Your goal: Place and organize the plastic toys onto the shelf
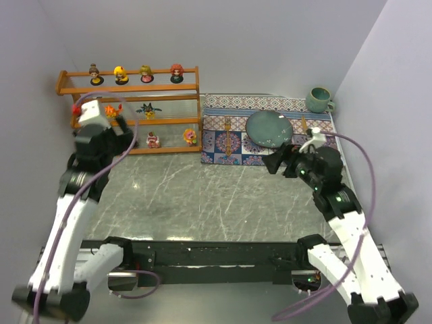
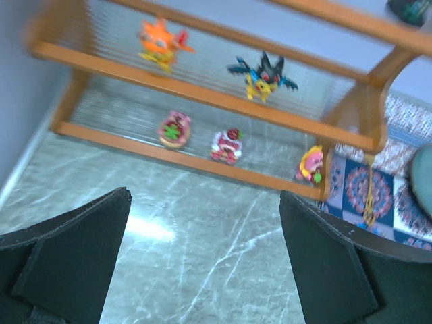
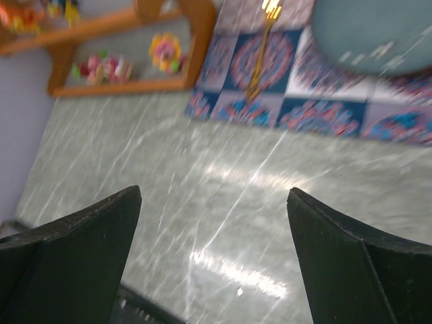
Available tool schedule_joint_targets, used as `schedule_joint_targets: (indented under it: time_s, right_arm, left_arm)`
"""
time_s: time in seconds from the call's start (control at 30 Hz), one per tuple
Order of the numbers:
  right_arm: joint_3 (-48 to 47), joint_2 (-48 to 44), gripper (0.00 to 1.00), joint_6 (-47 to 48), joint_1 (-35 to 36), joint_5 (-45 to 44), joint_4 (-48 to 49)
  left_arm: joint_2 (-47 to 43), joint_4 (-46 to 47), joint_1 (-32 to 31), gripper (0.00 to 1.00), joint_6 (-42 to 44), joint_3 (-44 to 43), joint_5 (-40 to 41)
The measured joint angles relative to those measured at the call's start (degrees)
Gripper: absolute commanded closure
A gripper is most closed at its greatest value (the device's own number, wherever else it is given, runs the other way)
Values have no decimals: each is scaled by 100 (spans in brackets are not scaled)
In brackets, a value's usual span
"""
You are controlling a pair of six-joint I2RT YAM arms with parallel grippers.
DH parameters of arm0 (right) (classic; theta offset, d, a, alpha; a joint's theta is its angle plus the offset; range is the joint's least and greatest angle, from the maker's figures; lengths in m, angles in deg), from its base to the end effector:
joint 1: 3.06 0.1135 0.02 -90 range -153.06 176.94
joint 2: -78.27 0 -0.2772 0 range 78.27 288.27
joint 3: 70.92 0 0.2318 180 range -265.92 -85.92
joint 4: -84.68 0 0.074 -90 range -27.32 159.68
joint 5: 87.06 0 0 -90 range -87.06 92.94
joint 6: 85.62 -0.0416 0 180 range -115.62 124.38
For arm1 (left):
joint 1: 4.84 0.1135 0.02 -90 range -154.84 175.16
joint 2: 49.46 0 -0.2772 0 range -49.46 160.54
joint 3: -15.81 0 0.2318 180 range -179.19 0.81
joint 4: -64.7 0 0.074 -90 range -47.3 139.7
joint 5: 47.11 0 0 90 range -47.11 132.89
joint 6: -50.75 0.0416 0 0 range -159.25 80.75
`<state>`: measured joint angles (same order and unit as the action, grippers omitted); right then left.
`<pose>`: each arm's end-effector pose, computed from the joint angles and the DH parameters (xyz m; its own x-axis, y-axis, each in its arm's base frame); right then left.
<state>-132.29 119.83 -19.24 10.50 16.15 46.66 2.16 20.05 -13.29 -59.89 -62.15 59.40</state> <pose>0.1333 0.0419 0.3402 -0.4543 0.2917 -0.8417 -0.2808 0.8498 0.4460 0.1637 -0.0124 0.3979 -0.2464 -0.3051 -0.9199 -0.2274 0.9409 -0.2511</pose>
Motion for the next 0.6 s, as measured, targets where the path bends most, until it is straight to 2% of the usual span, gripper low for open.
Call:
schedule_joint_targets:
  time_s: [0.3,0.6]
  right_arm:
    - [-564,-933,0,514,31,-1954,-625]
    - [-415,-1532,0,968,765,-3418,-743]
  left_arm:
    - [-2594,-654,0,3,-13,286,527]
    - [-3794,-1255,0,3,-260,367,1064]
